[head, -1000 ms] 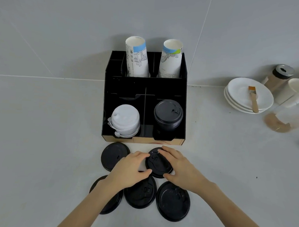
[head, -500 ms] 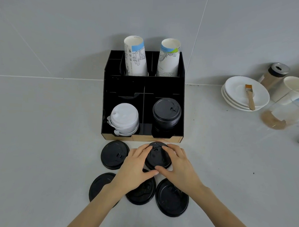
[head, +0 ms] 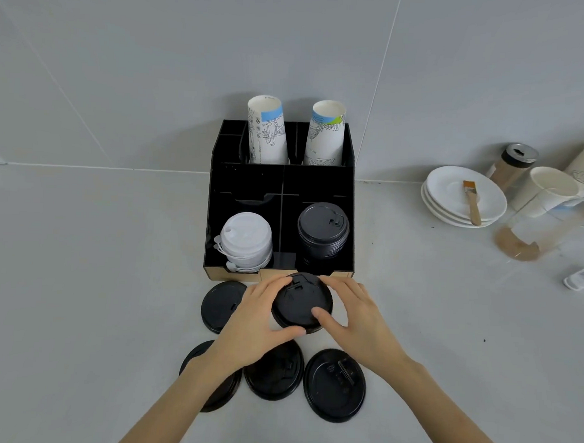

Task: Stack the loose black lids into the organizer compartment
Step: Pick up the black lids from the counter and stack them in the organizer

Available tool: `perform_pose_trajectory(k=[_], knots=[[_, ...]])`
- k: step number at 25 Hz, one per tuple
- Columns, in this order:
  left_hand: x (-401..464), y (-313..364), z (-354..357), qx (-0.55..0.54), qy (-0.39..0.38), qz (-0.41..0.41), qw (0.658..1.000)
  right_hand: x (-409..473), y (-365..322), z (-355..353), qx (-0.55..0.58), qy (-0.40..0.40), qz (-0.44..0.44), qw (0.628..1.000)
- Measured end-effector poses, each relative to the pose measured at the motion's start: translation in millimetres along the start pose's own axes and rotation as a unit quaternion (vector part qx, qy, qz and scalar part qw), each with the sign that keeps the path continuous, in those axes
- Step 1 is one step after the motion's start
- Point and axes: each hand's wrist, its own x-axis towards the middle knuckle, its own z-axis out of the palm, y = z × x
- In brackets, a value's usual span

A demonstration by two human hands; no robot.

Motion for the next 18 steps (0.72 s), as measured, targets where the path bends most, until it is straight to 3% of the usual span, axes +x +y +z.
perform_pose_trajectory(k=[8, 18], knots=[[3, 11, -30, -0.006, -0.026, 0.052, 0.998, 1, -6, -29, 0.065, -0.074, -0.006, 0.995], [16, 24, -44, -0.010, -0.043, 0.082, 0.996, 1, -7, -36, 0.091, -0.014, -0.025, 0.995]])
